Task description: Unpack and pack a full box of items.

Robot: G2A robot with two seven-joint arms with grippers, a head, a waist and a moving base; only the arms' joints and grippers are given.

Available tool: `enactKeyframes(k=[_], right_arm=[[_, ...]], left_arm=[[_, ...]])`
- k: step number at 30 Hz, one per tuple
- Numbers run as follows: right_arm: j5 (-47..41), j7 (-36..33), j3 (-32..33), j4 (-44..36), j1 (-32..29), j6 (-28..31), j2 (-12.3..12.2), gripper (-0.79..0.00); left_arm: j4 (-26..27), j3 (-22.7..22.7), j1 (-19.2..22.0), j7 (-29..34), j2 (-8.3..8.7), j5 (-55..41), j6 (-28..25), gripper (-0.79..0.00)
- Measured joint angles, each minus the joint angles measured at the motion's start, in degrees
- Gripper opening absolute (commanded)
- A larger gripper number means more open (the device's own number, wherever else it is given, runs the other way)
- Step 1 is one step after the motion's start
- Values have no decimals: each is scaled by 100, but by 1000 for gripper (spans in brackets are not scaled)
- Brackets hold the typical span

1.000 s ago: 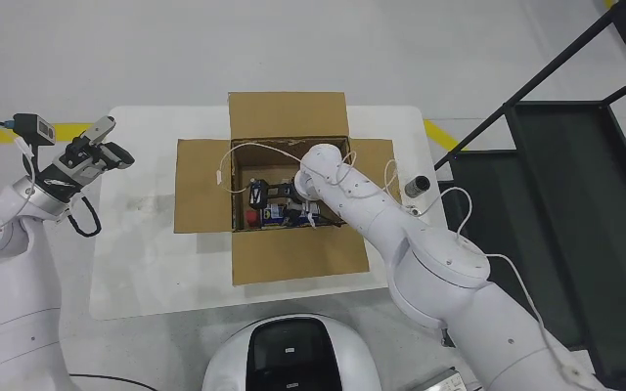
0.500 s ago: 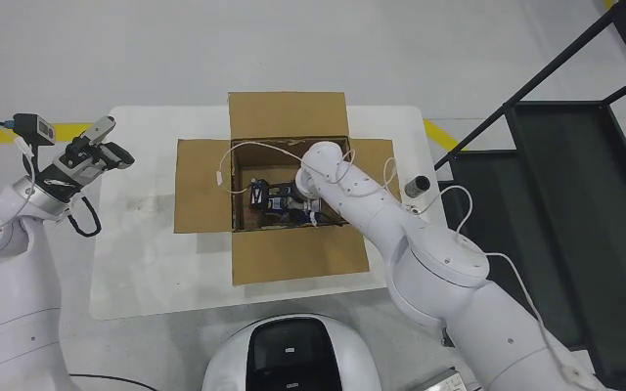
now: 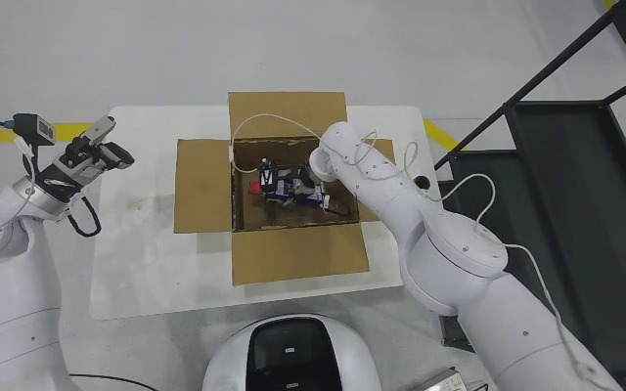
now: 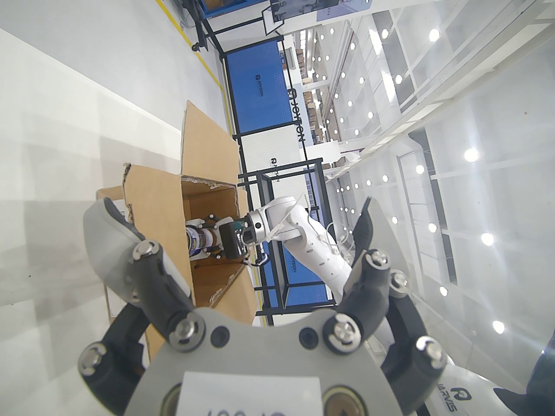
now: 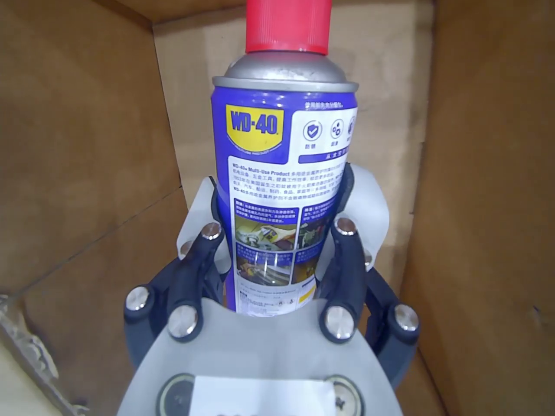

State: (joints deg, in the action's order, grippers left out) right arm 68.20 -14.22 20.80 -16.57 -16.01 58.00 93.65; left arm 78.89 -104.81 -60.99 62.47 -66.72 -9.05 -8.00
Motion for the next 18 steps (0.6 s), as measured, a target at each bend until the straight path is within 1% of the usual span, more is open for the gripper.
enactKeyframes(k=[4,6,9,15,18], right_arm=[[-174,286,43,-316,9,0,-241,-785],[-295,326,57,-510,-5,0,-367,-785],[-558,319,84,-939,-73,0,-624,-785],[-1094,-189,233,-1966,-278,0,-1243,-785],[-1434,-543,507,-2702,-462,0,-1641,-785]], left_arm=[[0,0,0,0,0,0,0,0],[0,0,0,0,0,0,0,0],[0,0,0,0,0,0,0,0],[0,0,0,0,0,0,0,0],[0,0,0,0,0,0,0,0]])
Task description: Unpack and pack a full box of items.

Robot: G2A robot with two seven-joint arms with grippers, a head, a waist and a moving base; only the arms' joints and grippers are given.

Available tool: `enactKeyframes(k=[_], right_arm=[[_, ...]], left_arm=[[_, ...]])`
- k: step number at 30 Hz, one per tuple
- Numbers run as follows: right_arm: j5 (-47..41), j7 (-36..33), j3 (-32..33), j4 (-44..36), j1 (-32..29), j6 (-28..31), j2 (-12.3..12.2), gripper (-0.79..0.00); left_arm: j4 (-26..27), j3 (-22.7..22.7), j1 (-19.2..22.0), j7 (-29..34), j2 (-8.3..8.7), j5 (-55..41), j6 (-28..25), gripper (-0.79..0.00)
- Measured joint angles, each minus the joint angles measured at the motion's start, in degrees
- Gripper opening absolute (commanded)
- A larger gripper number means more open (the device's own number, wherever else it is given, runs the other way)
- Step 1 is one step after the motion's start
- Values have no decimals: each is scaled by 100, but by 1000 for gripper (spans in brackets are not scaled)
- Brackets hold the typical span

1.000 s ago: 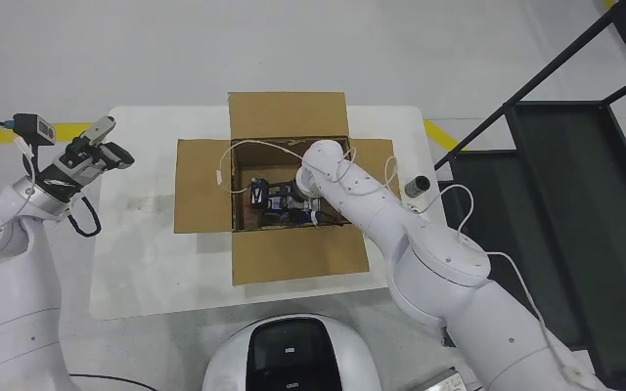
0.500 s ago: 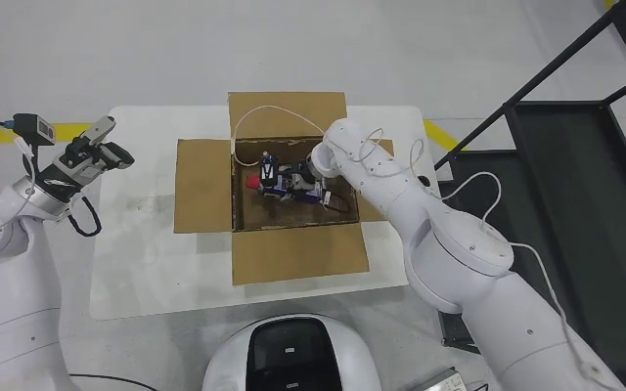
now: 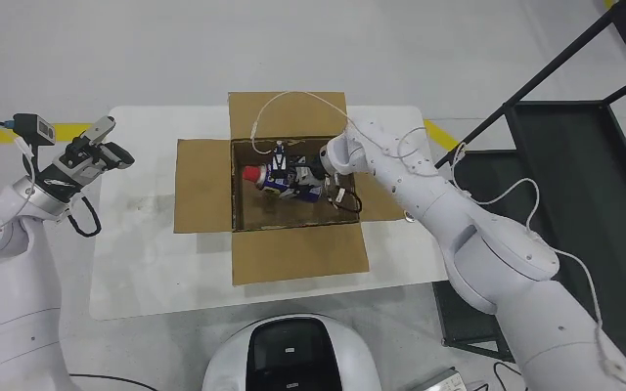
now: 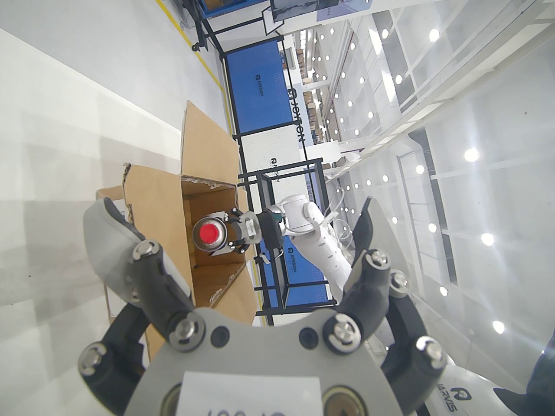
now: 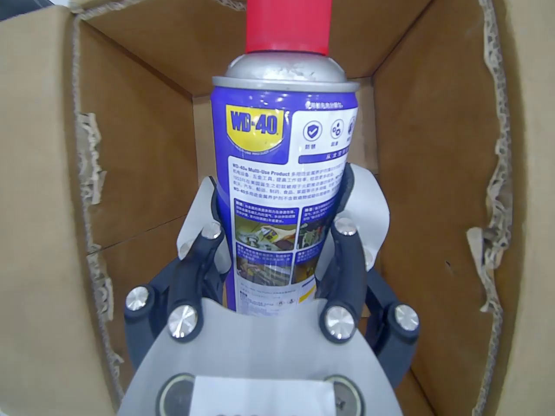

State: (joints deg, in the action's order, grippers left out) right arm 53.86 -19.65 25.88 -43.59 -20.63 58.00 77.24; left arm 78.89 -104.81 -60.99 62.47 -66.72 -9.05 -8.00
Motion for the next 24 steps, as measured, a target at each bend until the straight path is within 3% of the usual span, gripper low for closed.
enactKeyframes(k=[3,9,13,19,24], right_arm=[[-256,-390,472,-855,-304,-68,-429,-785],[-521,-1266,1845,-3055,-1483,-925,-1253,-785],[-299,-985,2952,-4458,-2589,-1455,-1652,-785],[271,-50,4070,-5512,-4023,-1844,-1920,-785],[736,651,4491,-5829,-4748,-2180,-1988,-785]], left_arm=[[0,0,0,0,0,0,0,0],[0,0,0,0,0,0,0,0],[0,0,0,0,0,0,0,0],[0,0,0,0,0,0,0,0],[0,0,0,0,0,0,0,0]])
